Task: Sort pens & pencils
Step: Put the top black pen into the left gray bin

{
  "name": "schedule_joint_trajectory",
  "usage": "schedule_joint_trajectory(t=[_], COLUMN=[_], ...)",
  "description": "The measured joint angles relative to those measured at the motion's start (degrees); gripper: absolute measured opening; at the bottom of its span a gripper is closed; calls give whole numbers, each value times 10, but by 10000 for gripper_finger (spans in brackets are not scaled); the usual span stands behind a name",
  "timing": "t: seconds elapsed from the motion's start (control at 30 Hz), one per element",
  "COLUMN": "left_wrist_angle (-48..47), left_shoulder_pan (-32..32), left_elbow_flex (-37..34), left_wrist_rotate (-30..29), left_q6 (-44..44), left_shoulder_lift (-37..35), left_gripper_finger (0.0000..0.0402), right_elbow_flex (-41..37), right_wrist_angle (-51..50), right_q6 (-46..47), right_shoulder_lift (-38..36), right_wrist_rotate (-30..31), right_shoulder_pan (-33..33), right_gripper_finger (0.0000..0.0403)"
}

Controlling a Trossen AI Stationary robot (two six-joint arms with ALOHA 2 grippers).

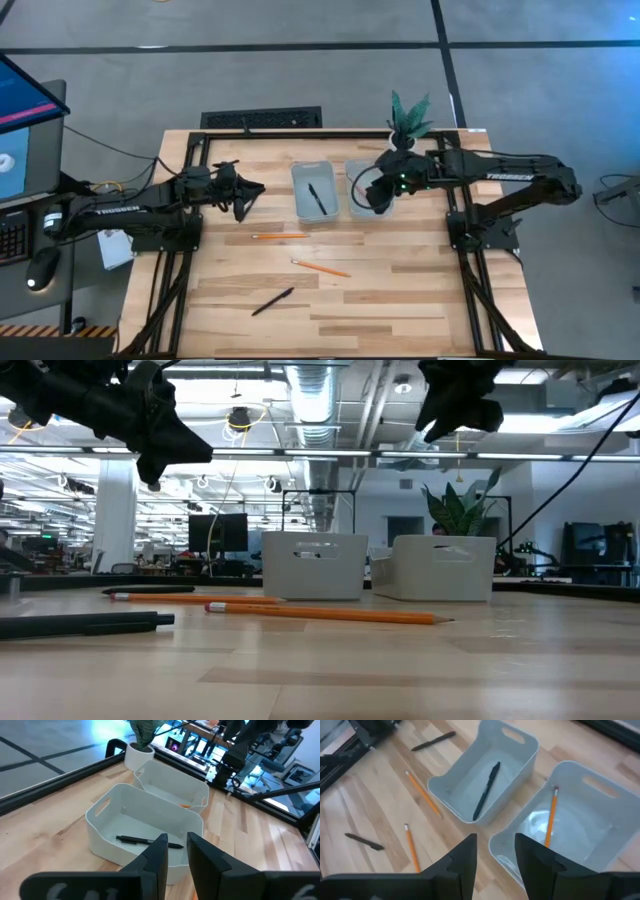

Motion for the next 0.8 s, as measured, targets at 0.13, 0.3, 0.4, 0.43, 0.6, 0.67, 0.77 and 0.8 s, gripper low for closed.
schedule_joint_trajectory(t=[0.13, 0.3, 0.4, 0.43, 0.6, 0.67, 0.77, 0.8], left_wrist_angle=[7, 19, 22, 21, 21, 22, 21, 23], left_shoulder_pan=[0, 0, 0, 0, 0, 0, 0, 0], left_elbow_flex=[0, 0, 0, 0, 0, 0, 0, 0], left_wrist_rotate=[0, -6, -10, -10, -7, -6, -5, -3], left_q6=[-5, 11, 18, 18, 14, 13, 12, 12], left_shoulder_lift=[0, 0, 0, 0, -1, -2, -6, -8], left_gripper_finger=[76, 113, 128, 131, 137, 137, 137, 137], right_elbow_flex=[-1, 0, -1, -1, -24, -44, -87, -103], right_wrist_angle=[-34, -78, -121, -128, -145, -142, -127, -116], right_q6=[4, 28, 18, 13, 16, 25, 31, 33], right_shoulder_lift=[1, -5, -14, -20, -69, -98, -149, -168], right_wrist_rotate=[1, 30, 69, 85, 137, 149, 153, 154], right_shoulder_pan=[19, 41, 62, 72, 101, 106, 109, 109], right_gripper_finger=[157, 153, 153, 153, 155, 154, 152, 152])
